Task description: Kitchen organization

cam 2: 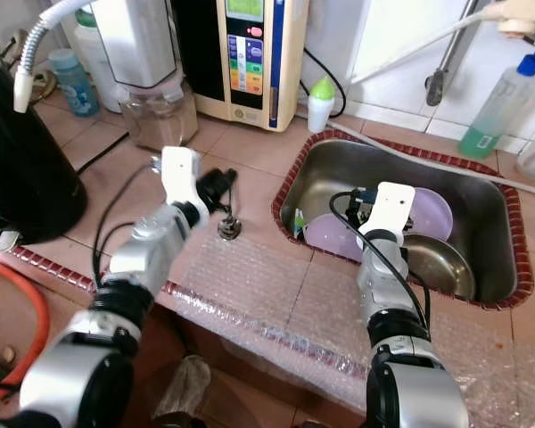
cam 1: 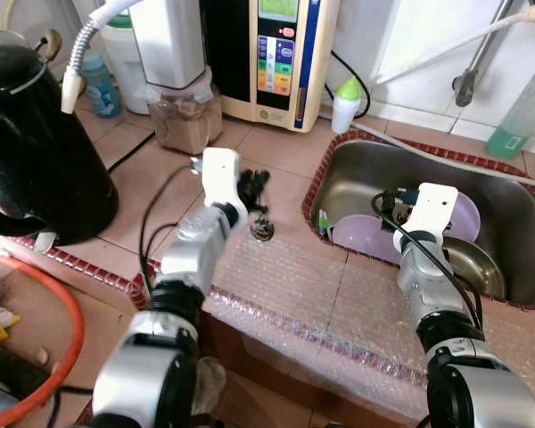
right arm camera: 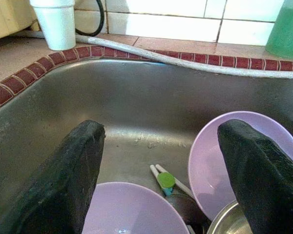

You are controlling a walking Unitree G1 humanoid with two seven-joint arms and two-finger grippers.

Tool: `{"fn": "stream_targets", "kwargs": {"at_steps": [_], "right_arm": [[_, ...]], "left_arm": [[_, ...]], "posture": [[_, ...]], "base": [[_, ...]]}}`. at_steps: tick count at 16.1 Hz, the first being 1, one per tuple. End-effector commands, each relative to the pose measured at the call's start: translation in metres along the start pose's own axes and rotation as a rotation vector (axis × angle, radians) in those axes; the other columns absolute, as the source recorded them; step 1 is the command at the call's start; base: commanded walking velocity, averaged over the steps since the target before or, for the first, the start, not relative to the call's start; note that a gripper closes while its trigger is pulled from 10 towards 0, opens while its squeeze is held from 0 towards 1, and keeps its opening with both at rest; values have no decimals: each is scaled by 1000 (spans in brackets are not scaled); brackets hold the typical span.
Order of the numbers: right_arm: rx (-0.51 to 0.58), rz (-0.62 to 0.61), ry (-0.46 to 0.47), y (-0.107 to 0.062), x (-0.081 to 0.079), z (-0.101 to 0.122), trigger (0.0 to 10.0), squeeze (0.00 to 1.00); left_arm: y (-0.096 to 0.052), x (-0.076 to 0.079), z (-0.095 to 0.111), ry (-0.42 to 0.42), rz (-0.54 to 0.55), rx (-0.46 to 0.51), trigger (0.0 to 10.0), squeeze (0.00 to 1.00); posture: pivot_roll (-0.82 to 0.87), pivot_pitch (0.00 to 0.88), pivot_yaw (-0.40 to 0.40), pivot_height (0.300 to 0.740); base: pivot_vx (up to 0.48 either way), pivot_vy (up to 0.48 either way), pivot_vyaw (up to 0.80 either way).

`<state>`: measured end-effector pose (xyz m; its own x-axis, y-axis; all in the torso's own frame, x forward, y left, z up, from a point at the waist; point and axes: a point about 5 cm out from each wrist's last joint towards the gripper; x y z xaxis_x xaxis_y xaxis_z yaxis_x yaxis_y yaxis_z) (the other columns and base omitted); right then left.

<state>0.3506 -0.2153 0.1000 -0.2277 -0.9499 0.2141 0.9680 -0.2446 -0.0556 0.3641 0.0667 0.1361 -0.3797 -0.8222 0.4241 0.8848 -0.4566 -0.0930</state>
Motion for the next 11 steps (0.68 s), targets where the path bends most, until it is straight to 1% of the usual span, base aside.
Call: {"fn": "stream_targets", "kwargs": {"at_steps": [1, 3, 4, 5, 6, 8, 9, 10, 11], "right_arm": [[19, 1, -6, 2, -1, 5, 10000, 0], [16, -3, -11, 0, 1, 3, 10000, 0], [15, -5, -14, -1, 2, 1, 10000, 0], [13, -2, -28, -3, 3, -2, 10000, 0], [21, 19, -56, -6, 3, -5, 10000, 0], [19, 52, -88, -15, 2, -14, 10000, 0], [6, 66, -100, -21, 3, -22, 10000, 0], [-15, 76, -111, -29, 4, -32, 10000, 0], [-33, 81, -115, -38, 4, -42, 10000, 0]], "left_arm": [[-2, 3, -7, 28, -12, -40, 10000, 1000], [-7, 2, -18, 34, 7, -81, 10000, 1000], [-9, 1, -20, 32, 24, -86, 10000, 1000], [-12, -1, -21, 23, 63, -79, 10000, 1000], [-13, -1, -22, 28, 66, -82, 10000, 1000], [-14, 0, -24, 29, 73, -87, 10000, 1000], [-15, 0, -25, 29, 82, -92, 10000, 1000], [-16, -1, -25, 30, 102, -96, 10000, 1000], [-16, -6, -25, 34, 151, -105, 10000, 1000]], "posture": [[-6, 8, 22, 740], [-8, 7, 24, 740], [-8, 7, 24, 740], [-11, 3, 28, 740], [-5, 1, 25, 740], [-2, 0, 24, 740], [-2, 0, 24, 740], [1, 0, 23, 740], [-2, 0, 28, 740]], "base": [[0, 0, 0], [0, 0, 0], [0, 0, 0], [0, 0, 0], [0, 0, 0], [0, 0, 0], [0, 0, 0], [0, 0, 0], [0, 0, 0]]}}
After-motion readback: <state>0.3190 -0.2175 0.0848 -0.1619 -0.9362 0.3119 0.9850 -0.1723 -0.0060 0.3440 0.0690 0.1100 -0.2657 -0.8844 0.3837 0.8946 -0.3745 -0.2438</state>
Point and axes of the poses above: a point about 5 cm out from each wrist's last joint towards the gripper, its own y axis pointing out of the wrist towards the gripper, its own z axis along the axis of the wrist's last joint, x = y × z, and after that the axes turned 12 degrees about -y, right-handed
